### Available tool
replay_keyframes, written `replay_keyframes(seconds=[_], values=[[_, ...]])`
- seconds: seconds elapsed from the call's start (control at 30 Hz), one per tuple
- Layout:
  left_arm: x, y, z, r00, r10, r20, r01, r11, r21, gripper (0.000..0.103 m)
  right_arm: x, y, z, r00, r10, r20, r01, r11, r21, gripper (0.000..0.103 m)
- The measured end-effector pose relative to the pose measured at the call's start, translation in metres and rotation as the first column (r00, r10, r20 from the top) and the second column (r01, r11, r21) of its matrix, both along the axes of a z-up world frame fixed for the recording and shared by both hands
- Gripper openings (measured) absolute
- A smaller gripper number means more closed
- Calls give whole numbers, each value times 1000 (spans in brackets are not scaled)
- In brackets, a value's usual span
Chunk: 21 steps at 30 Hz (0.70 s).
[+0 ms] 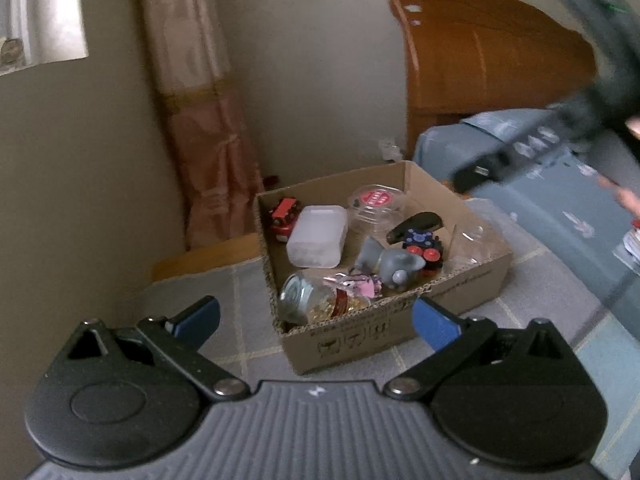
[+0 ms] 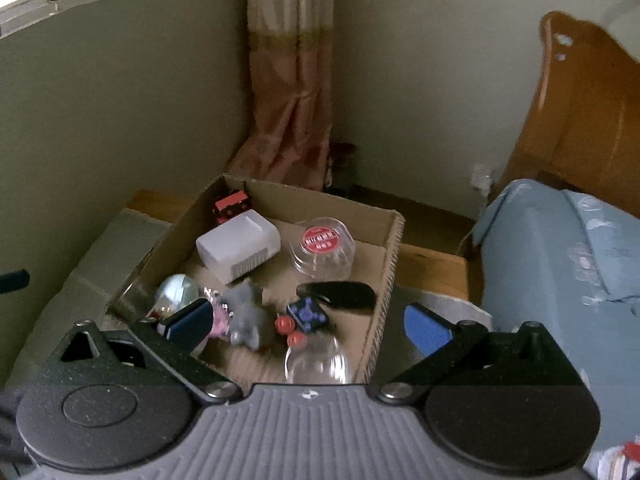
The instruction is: Organize rigid objects
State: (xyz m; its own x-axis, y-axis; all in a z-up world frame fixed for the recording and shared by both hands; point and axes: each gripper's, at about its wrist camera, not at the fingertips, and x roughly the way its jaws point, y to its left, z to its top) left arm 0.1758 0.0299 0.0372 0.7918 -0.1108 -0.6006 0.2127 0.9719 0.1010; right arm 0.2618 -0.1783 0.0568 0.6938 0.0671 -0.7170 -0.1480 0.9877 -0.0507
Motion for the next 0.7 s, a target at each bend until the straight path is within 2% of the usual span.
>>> replay_keyframes(seconds=[0.2, 0.37, 0.53, 0.7], values=[[-11, -4, -1, 986, 140, -89, -145, 988, -48, 102, -68, 5, -9, 991, -117, 69, 119, 993, -15, 103], [-22, -11, -7, 974, 202, -102, -206, 978, -36, 102, -101, 9, -30, 980, -195, 40, 193, 980, 48, 103], [-30, -17, -8, 971, 197, -133, -206, 977, -59, 102, -114, 10, -44, 969, -245, 7, 244, 966, 86, 103], [-31, -21, -4, 967, 215, -136, -222, 974, -39, 102, -121, 16, -43, 967, -255, 22, 254, 966, 52, 103]])
